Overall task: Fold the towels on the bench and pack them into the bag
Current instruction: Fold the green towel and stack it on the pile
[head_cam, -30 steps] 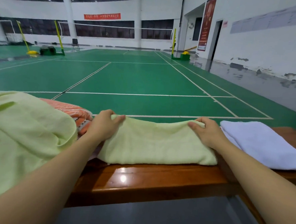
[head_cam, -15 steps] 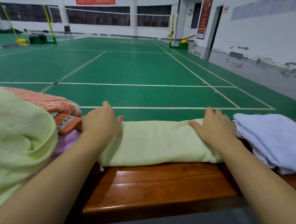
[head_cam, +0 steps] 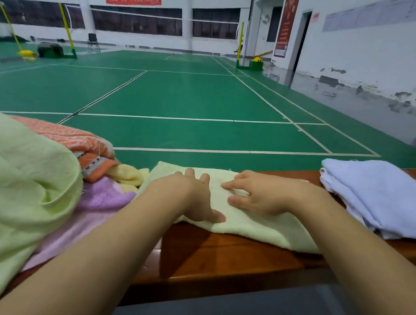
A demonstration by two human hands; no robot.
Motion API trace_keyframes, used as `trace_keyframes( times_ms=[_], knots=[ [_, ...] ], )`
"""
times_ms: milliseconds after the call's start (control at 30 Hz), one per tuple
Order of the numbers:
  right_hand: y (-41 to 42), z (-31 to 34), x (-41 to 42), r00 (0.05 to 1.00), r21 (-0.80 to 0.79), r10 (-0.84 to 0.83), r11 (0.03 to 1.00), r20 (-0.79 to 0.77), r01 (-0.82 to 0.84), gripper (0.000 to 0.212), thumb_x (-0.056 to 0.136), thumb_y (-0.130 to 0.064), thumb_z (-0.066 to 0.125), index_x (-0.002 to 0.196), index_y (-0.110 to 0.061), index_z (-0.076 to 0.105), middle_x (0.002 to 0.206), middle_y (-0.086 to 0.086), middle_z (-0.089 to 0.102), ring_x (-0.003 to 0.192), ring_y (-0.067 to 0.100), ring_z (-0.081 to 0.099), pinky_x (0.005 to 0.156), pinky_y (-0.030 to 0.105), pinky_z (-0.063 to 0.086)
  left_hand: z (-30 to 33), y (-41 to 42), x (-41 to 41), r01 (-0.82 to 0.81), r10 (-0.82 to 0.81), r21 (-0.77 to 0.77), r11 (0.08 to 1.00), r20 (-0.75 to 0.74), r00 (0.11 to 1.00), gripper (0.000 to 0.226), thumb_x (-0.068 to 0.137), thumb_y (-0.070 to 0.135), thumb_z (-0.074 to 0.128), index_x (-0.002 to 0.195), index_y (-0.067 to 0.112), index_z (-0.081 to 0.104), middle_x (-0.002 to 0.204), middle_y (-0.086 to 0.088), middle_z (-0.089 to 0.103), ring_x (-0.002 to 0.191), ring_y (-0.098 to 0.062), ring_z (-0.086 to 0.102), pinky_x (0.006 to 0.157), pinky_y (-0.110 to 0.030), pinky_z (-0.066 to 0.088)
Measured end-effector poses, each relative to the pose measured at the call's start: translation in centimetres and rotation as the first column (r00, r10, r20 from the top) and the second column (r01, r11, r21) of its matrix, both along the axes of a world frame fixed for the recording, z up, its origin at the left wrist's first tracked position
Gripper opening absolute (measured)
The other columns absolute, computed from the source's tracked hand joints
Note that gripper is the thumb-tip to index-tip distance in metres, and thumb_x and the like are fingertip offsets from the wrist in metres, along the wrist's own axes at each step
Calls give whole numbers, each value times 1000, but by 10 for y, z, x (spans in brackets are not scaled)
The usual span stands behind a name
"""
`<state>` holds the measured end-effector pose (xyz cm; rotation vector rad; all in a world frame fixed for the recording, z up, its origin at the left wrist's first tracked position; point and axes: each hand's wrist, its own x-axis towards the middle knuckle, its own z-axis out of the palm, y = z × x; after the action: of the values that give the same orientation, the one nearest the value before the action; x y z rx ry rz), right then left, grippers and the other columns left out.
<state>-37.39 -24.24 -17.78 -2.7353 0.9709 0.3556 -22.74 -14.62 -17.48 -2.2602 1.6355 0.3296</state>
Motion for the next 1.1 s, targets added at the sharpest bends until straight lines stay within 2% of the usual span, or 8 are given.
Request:
trace_keyframes(
  times_ms=[133, 300, 433, 500, 567, 700, 933, 1100],
  knots=[
    [23, 18, -17, 978, -88, -59, 995, -202, 41, 51, 100, -63, 36, 150, -49, 35, 135, 1, 43, 118, 28, 59, 103, 44, 45, 11, 0, 15, 138, -133, 27, 990, -141, 981, 86, 83, 58, 73, 151, 36, 26, 149, -4, 35, 128, -32, 49, 109, -49, 41],
    [18, 29, -29, 970, 226, -240, 944, -38, 242, 32, 103, -49, 44, 125, -30, 59, 97, 7, 68, 68, 24, 74, 61, 37, 63, 13, 4, 38, 249, -242, -42, 968, -442, 864, 85, 82, 16, 78, 148, 49, 35, 157, 13, 32, 142, -17, 33, 119, -41, 31],
    [-1, 18, -31, 911, 32, -398, 917, 106, 397, 56, 99, -54, 49, 82, -3, 69, 65, 5, 73, 53, 22, 71, 61, 32, 61, 17, 4, 41, 16, -62, -138, 990, -334, 941, 64, 85, 45, 76, 142, 34, 50, 142, 2, 48, 126, -23, 50, 110, -41, 41],
    [-3, 12, -32, 907, -16, -415, 909, 68, 417, 66, 90, -69, 54, 71, -6, 65, 55, 1, 69, 49, 19, 67, 57, 26, 54, 20, 4, 37, -81, 47, -210, 974, -161, 986, 49, 86, 59, 70, 108, 14, 68, 105, -3, 67, 92, -22, 64, 85, -36, 51],
    [-7, 6, -31, 918, -39, -396, 917, 27, 396, 70, 79, -79, 58, 67, -10, 63, 58, 1, 68, 51, 20, 62, 55, 27, 47, 21, 8, 33, -171, 156, -128, 977, -117, 981, 62, 83, 70, 65, 76, 9, 66, 72, -2, 67, 63, -21, 64, 68, -31, 53],
    [-10, -1, -26, 933, 34, -360, 933, 22, 359, 67, 78, -76, 63, 59, -13, 53, 56, 3, 52, 56, 23, 46, 56, 30, 35, 16, 15, 22, -256, 274, 98, 962, -324, 905, 67, 81, 68, 70, 84, 2, 63, 76, -5, 72, 53, -18, 67, 58, -28, 61],
    [-11, 6, -29, 910, 29, -343, 938, 232, 346, 50, 87, -63, 65, 75, -15, 56, 72, 7, 47, 64, 22, 41, 59, 33, 29, 8, 6, 22, -263, 169, -160, 951, -444, 880, 41, 87, 45, 75, 79, 7, 60, 72, -2, 65, 46, -11, 61, 40, -14, 43],
    [-16, 7, -30, 669, 206, -455, 884, 588, 420, 43, 84, -56, 72, 106, -23, 58, 89, -8, 63, 77, 10, 59, 62, 28, 39, 10, 1, 35, -557, 55, -488, 672, -718, 694, 47, 80, 46, 81, 99, 6, 68, 87, -3, 71, 70, -17, 62, 62, -27, 45]
  ],
)
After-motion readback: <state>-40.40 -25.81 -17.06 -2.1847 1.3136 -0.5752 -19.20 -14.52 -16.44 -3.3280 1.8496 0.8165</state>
